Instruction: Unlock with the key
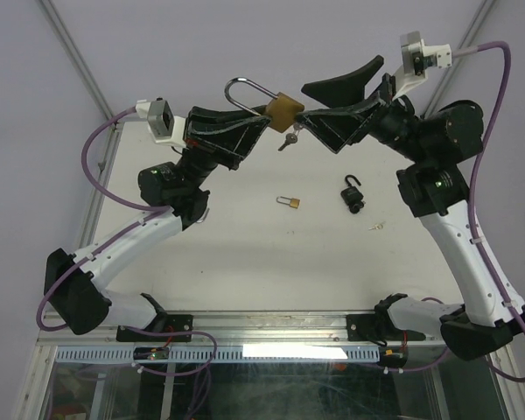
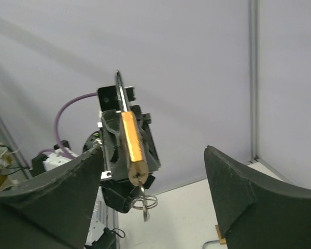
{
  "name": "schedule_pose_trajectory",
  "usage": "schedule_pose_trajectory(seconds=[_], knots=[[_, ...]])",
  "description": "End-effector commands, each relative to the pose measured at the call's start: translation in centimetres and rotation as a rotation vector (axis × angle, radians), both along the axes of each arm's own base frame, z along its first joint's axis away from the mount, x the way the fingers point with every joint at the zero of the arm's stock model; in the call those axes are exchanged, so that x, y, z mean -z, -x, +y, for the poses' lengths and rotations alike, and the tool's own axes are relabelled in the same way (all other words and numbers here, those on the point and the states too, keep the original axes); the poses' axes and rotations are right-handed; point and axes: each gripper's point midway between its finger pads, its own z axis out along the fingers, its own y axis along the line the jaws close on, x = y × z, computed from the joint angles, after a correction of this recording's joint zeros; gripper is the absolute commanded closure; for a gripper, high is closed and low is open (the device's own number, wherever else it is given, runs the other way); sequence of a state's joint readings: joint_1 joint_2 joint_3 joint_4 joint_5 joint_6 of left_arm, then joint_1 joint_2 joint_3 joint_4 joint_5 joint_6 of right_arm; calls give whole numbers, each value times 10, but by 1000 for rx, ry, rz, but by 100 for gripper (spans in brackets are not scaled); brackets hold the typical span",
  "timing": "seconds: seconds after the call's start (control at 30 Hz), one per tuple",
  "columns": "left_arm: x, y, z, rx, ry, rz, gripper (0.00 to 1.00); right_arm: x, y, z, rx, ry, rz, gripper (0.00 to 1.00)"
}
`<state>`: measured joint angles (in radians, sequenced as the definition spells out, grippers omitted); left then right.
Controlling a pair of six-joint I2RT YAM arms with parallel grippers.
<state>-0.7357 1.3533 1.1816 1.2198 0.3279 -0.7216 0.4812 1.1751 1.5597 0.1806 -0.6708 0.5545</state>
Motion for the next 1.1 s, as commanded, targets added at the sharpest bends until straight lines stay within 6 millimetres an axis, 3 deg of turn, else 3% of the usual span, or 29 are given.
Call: schedule_pose_trajectory(seconds=[0.0, 0.17, 0.27, 0.33, 0.5, 0.63, 0.8, 0.97, 1.07], knots=[[-31, 34, 34, -14, 111, -122, 100, -15, 26, 7, -144, 31, -111, 24], [-32, 34, 35, -16, 116, -119, 100, -8, 32, 16, -261, 51, -72, 26], [-31, 34, 34, -14, 112, -121, 100, -6, 33, 15, -255, 42, -75, 41], [-30, 33, 33, -11, 106, -116, 100, -8, 35, 14, -255, 31, -87, 46], [-30, 33, 32, -7, 104, -114, 100, -13, 40, 13, -275, 23, -105, 32], [-29, 33, 32, -7, 101, -114, 100, -20, 45, 11, -284, 14, -128, 33], [-28, 33, 31, -3, 96, -114, 100, -22, 47, 10, -285, 8, -126, 53], [-27, 34, 30, 1, 91, -119, 100, -26, 48, 9, -283, -2, -130, 62], [-26, 34, 29, 2, 86, -118, 100, -26, 49, 9, -284, -7, -129, 78]])
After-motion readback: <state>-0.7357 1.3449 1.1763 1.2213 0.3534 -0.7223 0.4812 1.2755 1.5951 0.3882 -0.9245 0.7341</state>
